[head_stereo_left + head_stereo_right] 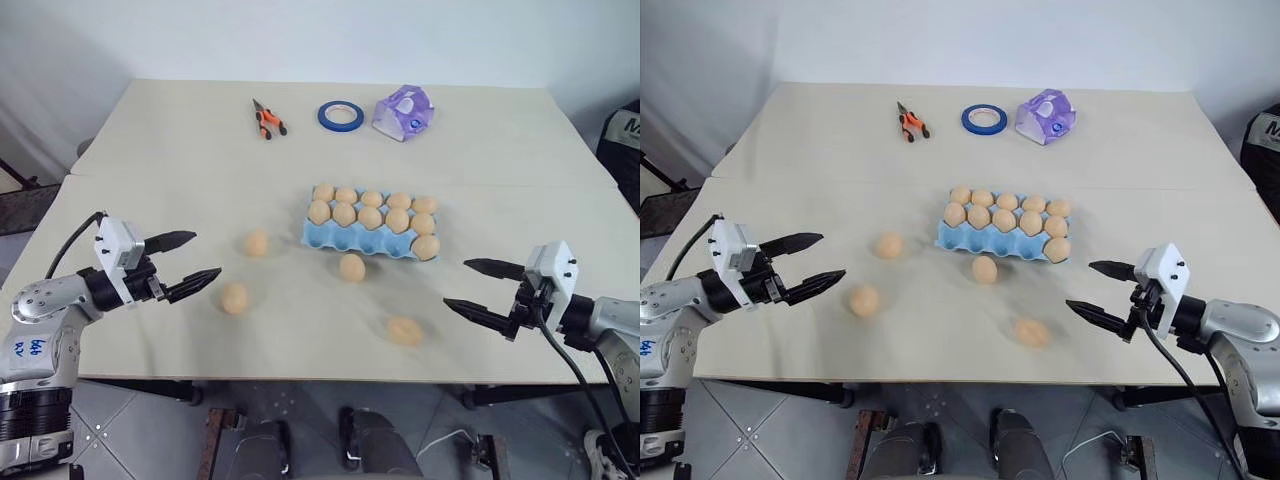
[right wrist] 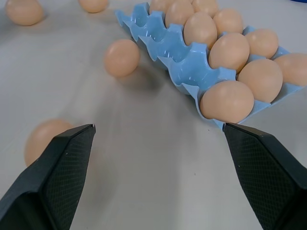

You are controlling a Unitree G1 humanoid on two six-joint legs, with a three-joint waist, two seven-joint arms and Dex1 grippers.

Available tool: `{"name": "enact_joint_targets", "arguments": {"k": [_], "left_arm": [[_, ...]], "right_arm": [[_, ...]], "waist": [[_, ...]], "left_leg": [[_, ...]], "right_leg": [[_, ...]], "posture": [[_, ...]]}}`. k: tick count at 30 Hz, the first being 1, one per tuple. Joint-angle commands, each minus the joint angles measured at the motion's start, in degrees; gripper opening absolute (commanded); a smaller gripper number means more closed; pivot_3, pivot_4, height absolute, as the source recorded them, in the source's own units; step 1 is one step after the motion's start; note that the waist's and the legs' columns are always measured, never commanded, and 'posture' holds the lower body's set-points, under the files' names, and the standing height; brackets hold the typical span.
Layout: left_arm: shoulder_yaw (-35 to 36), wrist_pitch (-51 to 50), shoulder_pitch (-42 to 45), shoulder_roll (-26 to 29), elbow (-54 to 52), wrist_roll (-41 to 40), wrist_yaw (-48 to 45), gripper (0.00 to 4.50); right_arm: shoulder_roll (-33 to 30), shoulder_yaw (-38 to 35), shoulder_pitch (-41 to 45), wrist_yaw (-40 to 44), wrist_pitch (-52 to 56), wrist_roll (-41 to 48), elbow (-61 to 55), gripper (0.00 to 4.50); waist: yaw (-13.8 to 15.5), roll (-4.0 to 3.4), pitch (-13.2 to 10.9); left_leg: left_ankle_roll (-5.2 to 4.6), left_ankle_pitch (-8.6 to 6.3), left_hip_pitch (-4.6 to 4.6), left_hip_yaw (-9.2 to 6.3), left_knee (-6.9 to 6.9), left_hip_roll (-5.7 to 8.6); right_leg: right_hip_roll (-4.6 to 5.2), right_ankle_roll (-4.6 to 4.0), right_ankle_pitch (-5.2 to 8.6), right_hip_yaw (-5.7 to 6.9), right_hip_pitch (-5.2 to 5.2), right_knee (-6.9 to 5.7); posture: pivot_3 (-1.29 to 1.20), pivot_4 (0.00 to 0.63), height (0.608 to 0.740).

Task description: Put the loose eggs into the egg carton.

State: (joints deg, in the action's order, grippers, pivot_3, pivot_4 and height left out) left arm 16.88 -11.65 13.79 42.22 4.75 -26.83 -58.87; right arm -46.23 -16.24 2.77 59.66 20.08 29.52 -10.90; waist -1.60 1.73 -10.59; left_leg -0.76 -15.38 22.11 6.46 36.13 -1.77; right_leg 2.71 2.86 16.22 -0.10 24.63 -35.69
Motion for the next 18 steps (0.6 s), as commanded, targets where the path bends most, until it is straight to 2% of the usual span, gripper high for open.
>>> {"name": "enact_joint_targets", "arguments": {"k": [1,11,14,18], "left_arm": [[0.11,1.88,1.3,-0.06,0.64,-0.23,-1.01,4.5],[-1.18,0.99,3.2,-0.52,1.37,2.19,2.98,4.5],[-1.59,-3.75,4.18,-0.84,0.9,-0.14,3.45,4.5],[-1.42,0.78,4.41,-1.41,1.07,0.17,1.04,4.5]], "right_arm": [[0.45,-1.98,-0.56,-0.77,-1.04,0.96,-1.86,4.45],[1.04,-2.68,-1.37,-2.08,-1.32,1.64,-2.41,4.45],[2.36,-1.78,0.55,-3.87,-1.41,1.44,-1.63,4.45],[4.9,-2.87,1.38,-9.19,1.16,2.47,-3.8,4.45]], "waist": [[-0.03,0.0,0.0],[0.04,0.0,0.0],[0.0,0.0,0.0],[-0.04,0.0,0.0]], "left_leg": [[0.0,0.0,0.0,0.0,0.01,0.0],[-0.06,0.04,-0.02,0.01,0.05,0.01],[-0.07,0.04,-0.02,0.01,0.07,0.01],[-0.06,0.04,-0.04,0.05,0.11,0.01]], "right_leg": [[0.0,0.0,0.0,0.0,0.0,-0.01],[-0.01,0.02,-0.01,0.0,-0.01,-0.12],[-0.02,0.02,-0.01,0.01,-0.01,-0.15],[-0.03,0.04,-0.02,-0.03,-0.01,-0.21]], "posture": [[0.0,0.15,0.74],[0.0,0.15,0.74],[0.0,0.15,0.74],[0.0,0.15,0.74]]}}
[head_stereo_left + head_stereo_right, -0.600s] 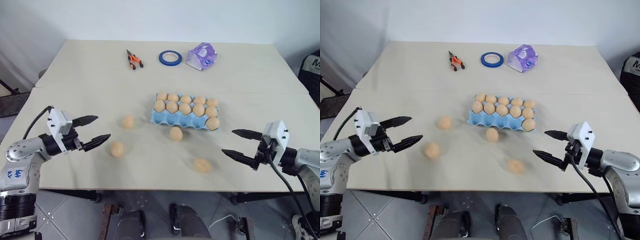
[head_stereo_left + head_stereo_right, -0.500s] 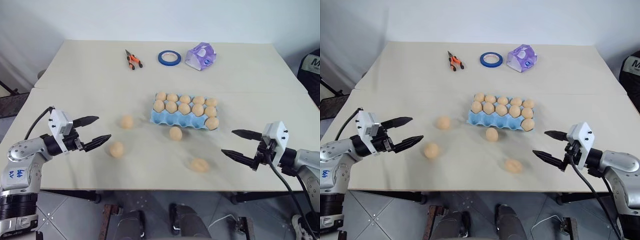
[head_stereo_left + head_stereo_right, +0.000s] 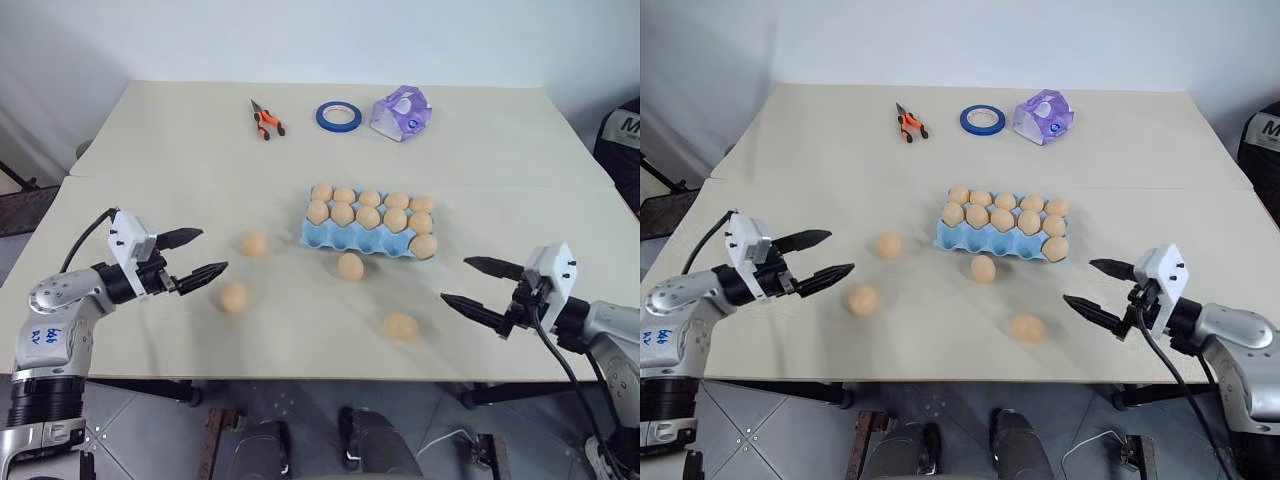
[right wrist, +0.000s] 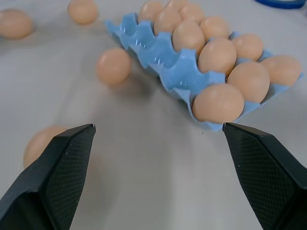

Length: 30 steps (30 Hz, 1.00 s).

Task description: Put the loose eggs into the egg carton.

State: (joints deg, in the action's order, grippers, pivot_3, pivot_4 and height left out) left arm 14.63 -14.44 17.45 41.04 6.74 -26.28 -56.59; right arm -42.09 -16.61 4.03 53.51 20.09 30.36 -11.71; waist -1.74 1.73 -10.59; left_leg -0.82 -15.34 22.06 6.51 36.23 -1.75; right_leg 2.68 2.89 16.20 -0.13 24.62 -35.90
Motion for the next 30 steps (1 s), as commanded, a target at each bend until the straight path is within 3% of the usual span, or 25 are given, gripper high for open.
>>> {"name": "enact_joint_targets", "arguments": {"k": [1,8,11,17,30], "left_arm": [[1.19,3.59,0.71,-0.2,-0.76,-0.87,-1.71,4.5],[2.01,6.41,-1.39,-1.24,-0.68,-4.72,-8.48,4.5],[0.67,7.83,-0.82,-2.0,-0.39,-5.34,-11.98,4.5],[-2.3,11.59,0.41,-3.11,1.74,-4.68,-19.49,4.5],[-2.92,13.96,1.32,-3.84,3.52,-3.78,-19.92,4.5]], "right_arm": [[1.48,-3.16,-1.67,-4.05,2.18,2.9,-5.36,4.45],[5.09,-6.34,-20.11,-9.64,6.33,6.86,-23.54,4.45],[5.75,-5.89,-23.74,-13.95,8.69,5.92,-27.94,4.45],[5.46,-1.3,-24.54,-19.23,12.17,3.92,-33.85,4.45],[3.89,12.52,-15.7,-20.41,15.48,-2.4,-29.66,4.45]], "waist": [[0.15,0.0,0.0],[0.44,0.0,0.0],[-0.02,0.03,0.02],[0.1,0.06,0.04],[0.12,0.09,0.06]], "left_leg": [[0.0,0.0,0.0,0.0,-0.02,0.0],[0.0,0.02,0.08,-0.15,-0.12,-0.03],[0.08,-0.04,0.07,-0.11,-0.03,0.0],[0.04,0.02,-0.07,0.05,-0.01,-0.02],[-0.19,0.17,0.06,0.09,0.0,-0.04]], "right_leg": [[0.0,0.0,0.0,0.01,0.01,0.01],[-0.01,0.0,0.02,0.15,0.0,0.11],[0.03,0.02,0.01,0.09,-0.05,0.13],[0.02,-0.33,-0.02,-0.01,-0.14,0.18],[0.0,-0.01,-0.13,0.03,-0.06,0.25]], "posture": [[0.0,0.15,0.74],[0.0,0.15,0.74],[0.0,0.15,0.74],[0.0,0.15,0.74],[0.0,0.15,0.74]]}}
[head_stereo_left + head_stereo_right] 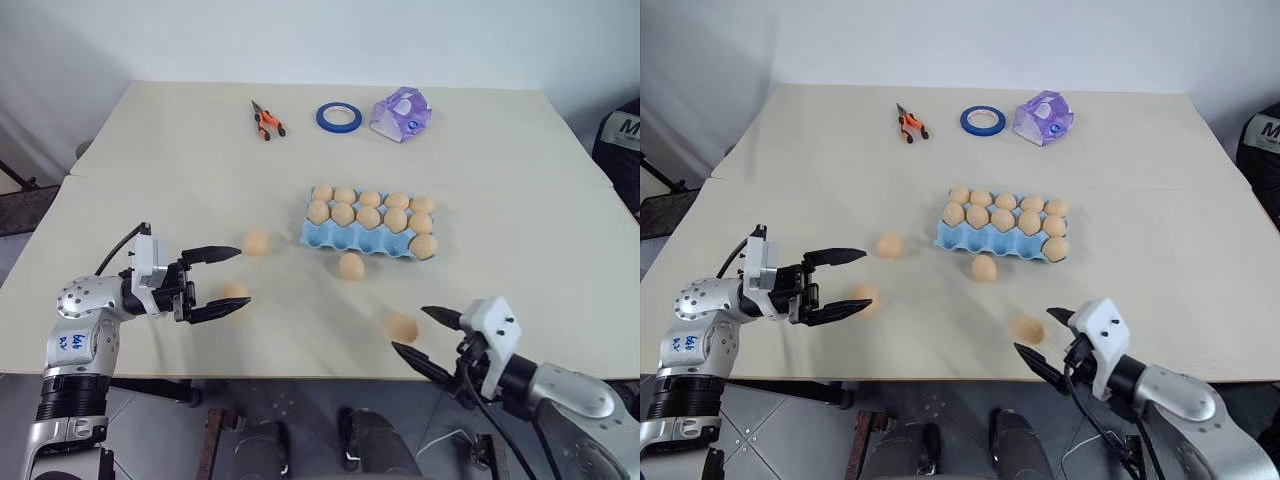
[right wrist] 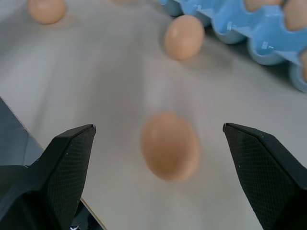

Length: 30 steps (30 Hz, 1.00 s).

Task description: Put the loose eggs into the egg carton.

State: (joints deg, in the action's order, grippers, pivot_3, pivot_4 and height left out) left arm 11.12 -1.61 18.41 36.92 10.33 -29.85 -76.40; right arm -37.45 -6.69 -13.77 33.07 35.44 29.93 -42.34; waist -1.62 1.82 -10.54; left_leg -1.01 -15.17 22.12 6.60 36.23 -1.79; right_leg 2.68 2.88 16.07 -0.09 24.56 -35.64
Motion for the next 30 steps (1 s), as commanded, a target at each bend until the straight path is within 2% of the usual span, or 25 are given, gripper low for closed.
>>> {"name": "enact_joint_targets", "arguments": {"k": [1,5,10,13,18,20,22,26,30], "left_arm": [[0.71,1.09,0.21,0.34,-0.24,-0.26,0.0,4.5],[1.19,1.09,-0.65,0.67,-1.13,-0.44,0.5,4.5],[1.85,0.73,-1.85,0.99,-2.7,-0.79,1.77,4.5],[2.0,0.6,-2.25,1.07,-3.34,-0.9,2.4,4.5],[2.03,0.5,-2.43,0.98,-3.87,-0.91,3.22,4.5],[2.02,0.53,-2.43,0.94,-3.94,-0.88,3.46,4.5],[2.15,0.68,-2.44,0.79,-4.09,-0.9,3.85,4.5],[2.19,0.24,-2.5,0.5,-4.96,-1.11,4.77,4.5],[2.15,0.11,-2.5,0.19,-5.44,-1.08,5.44,4.5]], "right_arm": [[-0.76,3.98,3.54,-0.09,0.72,-2.67,2.01,4.45],[-0.96,7.7,7.44,0.16,1.16,-5.59,5.58,4.45],[-0.98,8.51,8.22,0.75,1.15,-6.79,7.2,4.45],[-1.06,8.66,7.96,1.3,0.32,-7.62,7.7,3.82],[-0.67,7.28,8.48,1.51,0.31,-7.73,7.97,2.08],[-0.42,6.38,9.02,1.52,0.55,-7.11,7.7,1.66],[0.2,5.09,10.78,1.05,1.26,-5.92,7.57,1.6],[4.35,0.56,21.67,-3.59,7.56,-0.73,9.8,1.59],[7.03,1.67,35.95,-6.6,13.08,-0.94,18.99,1.59]], "waist": [[-0.01,0.0,0.0],[0.04,0.0,0.0],[0.06,0.01,0.0],[0.06,0.0,0.0],[0.0,0.0,0.0],[0.02,0.0,0.0],[-0.01,0.0,0.0],[-0.44,0.01,0.0],[-0.21,0.01,0.0]], "left_leg": [[0.0,0.0,-0.01,0.0,-0.01,0.0],[0.01,-0.01,0.0,0.0,0.02,0.0],[0.0,0.0,0.04,-0.02,-0.02,-0.01],[0.0,-0.01,0.04,-0.02,-0.01,-0.01],[0.03,-0.02,0.02,-0.02,0.0,-0.01],[0.03,-0.03,0.01,-0.02,0.0,-0.01],[0.03,-0.03,0.01,-0.02,0.01,-0.01],[0.11,-0.07,0.01,0.02,0.04,-0.01],[0.22,-0.11,-0.04,0.0,0.04,-0.01]], "right_leg": [[0.0,0.0,0.0,0.0,0.0,0.0],[0.0,-0.01,0.0,0.0,0.0,-0.01],[0.0,-0.01,0.01,0.03,0.03,0.01],[0.0,0.0,0.02,0.02,0.02,0.01],[0.0,-0.01,0.01,0.02,0.02,-0.04],[0.0,0.0,0.02,0.03,0.02,-0.06],[0.0,0.0,0.02,0.03,0.02,-0.06],[0.0,0.02,0.0,-0.04,0.03,-0.12],[0.0,-0.01,0.01,0.0,0.05,-0.2]], "posture": [[0.0,0.15,0.74],[0.0,0.15,0.74],[0.0,0.15,0.74],[0.0,0.15,0.74],[0.0,0.15,0.74],[0.0,0.15,0.74],[0.0,0.15,0.74],[0.0,0.15,0.74],[0.0,0.15,0.74]]}}
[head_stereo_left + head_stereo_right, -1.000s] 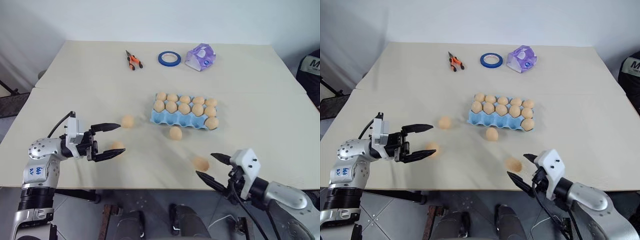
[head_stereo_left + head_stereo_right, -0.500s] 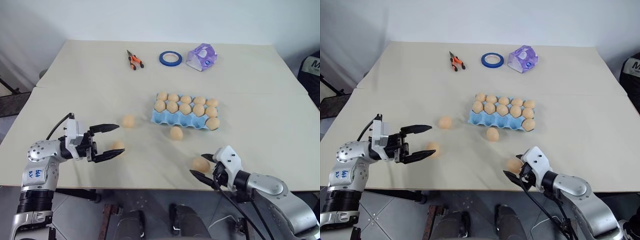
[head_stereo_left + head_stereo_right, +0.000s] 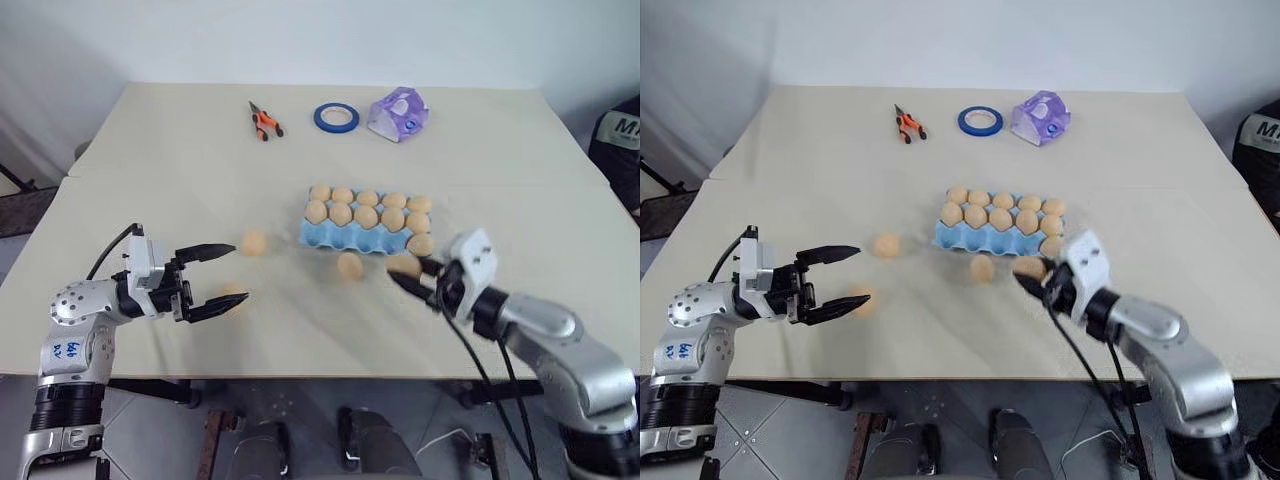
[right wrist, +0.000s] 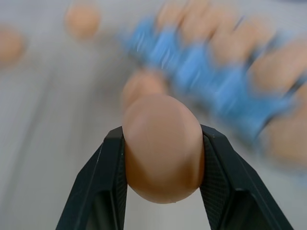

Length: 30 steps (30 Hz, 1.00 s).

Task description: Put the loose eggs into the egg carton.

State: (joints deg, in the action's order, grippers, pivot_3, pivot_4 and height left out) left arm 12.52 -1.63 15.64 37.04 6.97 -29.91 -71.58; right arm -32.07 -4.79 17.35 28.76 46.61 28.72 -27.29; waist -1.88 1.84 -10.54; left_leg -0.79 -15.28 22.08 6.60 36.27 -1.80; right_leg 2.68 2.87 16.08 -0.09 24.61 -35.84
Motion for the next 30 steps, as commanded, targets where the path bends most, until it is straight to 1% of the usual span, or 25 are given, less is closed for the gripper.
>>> {"name": "enact_joint_targets", "arguments": {"k": [1,7,14,15,16,19,20,21,22,27,30], "left_arm": [[0.75,0.08,0.27,0.03,-2.22,-1.03,0.76,4.5],[1.03,0.14,0.2,-0.02,-2.97,-1.11,1.66,4.5],[1.59,0.51,0.1,0.29,-2.34,-1.01,2.08,4.5],[1.6,0.59,0.06,0.27,-2.25,-0.98,2.1,4.5],[1.6,0.64,0.02,0.26,-2.22,-0.96,2.12,4.5],[1.44,0.64,0.1,0.11,-2.18,-0.96,2.15,4.5],[1.38,0.62,0.18,0.06,-2.18,-0.99,2.12,4.5],[1.34,0.61,0.23,0.03,-2.18,-1.02,2.1,4.5],[1.33,0.61,0.26,0.01,-2.19,-1.04,2.09,4.5],[0.9,0.37,1.1,-0.1,-1.89,-0.92,2.14,4.5],[0.88,0.38,1.3,-0.08,-1.64,-0.95,1.98,4.5]], "right_arm": [[2.28,0.58,7.07,-2.73,1.52,-0.88,6.58,1.59],[3.43,5.74,12.74,-2.03,-3.82,-7.51,17.11,1.59],[3.57,6.36,13.55,-1.86,-5.99,-10.44,19.94,1.59],[3.4,6.28,13.43,-1.81,-5.95,-10.65,19.85,2.3],[3.3,6.24,13.34,-1.76,-5.91,-10.79,19.76,2.53],[3.01,5.58,12.67,-0.9,-6.32,-10.37,17.81,3.64],[2.89,5.37,12.37,-0.46,-6.86,-10.23,17.03,3.91],[2.83,5.24,12.18,-0.17,-7.24,-10.18,16.57,4.35],[2.83,5.18,12.07,0.02,-7.48,-10.26,16.38,4.47],[2.3,4.09,11.36,1.33,-5.41,-8.54,12.7,4.47],[1.19,2.54,8.86,3.39,-4.2,-5.77,7.98,4.47]], "waist": [[0.07,0.0,0.0],[0.18,-0.01,0.0],[0.17,-0.01,0.0],[0.12,-0.01,0.0],[0.02,-0.01,0.0],[-0.09,-0.01,0.0],[-0.06,-0.01,0.0],[-0.03,-0.01,0.0],[-0.04,-0.01,0.0],[0.08,-0.01,0.0],[0.17,-0.01,0.0]], "left_leg": [[0.0,0.01,0.0,0.0,-0.01,0.0],[-0.17,0.08,0.26,-0.04,-0.12,-0.02],[-0.21,0.09,0.63,0.09,-0.01,-0.01],[-0.21,0.1,0.63,0.09,0.0,-0.02],[-0.22,0.11,0.62,0.1,0.02,-0.02],[-0.23,0.15,0.59,0.13,0.03,-0.02],[-0.24,0.16,0.58,0.13,0.03,-0.02],[-0.23,0.16,0.58,0.13,0.03,-0.02],[-0.23,0.16,0.58,0.13,0.02,-0.02],[-0.23,0.16,0.6,0.14,0.02,-0.01],[-0.23,0.16,0.6,0.13,0.02,-0.02]], "right_leg": [[0.0,-0.02,0.01,0.0,0.02,0.0],[0.02,-0.09,0.06,0.12,0.25,0.07],[0.01,-0.05,0.04,0.1,0.7,-0.1],[0.01,-0.05,0.04,0.1,0.7,-0.12],[0.0,-0.05,0.04,0.1,0.7,-0.14],[0.0,-0.02,0.03,0.06,0.7,-0.19],[0.0,-0.02,0.03,0.06,0.7,-0.21],[0.0,-0.02,0.03,0.06,0.7,-0.22],[0.0,-0.02,0.03,0.07,0.7,-0.22],[0.0,-0.01,0.02,0.06,0.71,-0.2],[0.0,-0.01,0.02,0.07,0.71,-0.2]], "posture": [[0.0,0.15,0.74],[0.0,0.15,0.74],[0.0,0.15,0.74],[0.0,0.15,0.74],[0.0,0.15,0.74],[0.0,0.15,0.74],[0.0,0.15,0.74],[0.0,0.15,0.74],[0.0,0.15,0.74],[0.0,0.15,0.74],[0.0,0.15,0.74]]}}
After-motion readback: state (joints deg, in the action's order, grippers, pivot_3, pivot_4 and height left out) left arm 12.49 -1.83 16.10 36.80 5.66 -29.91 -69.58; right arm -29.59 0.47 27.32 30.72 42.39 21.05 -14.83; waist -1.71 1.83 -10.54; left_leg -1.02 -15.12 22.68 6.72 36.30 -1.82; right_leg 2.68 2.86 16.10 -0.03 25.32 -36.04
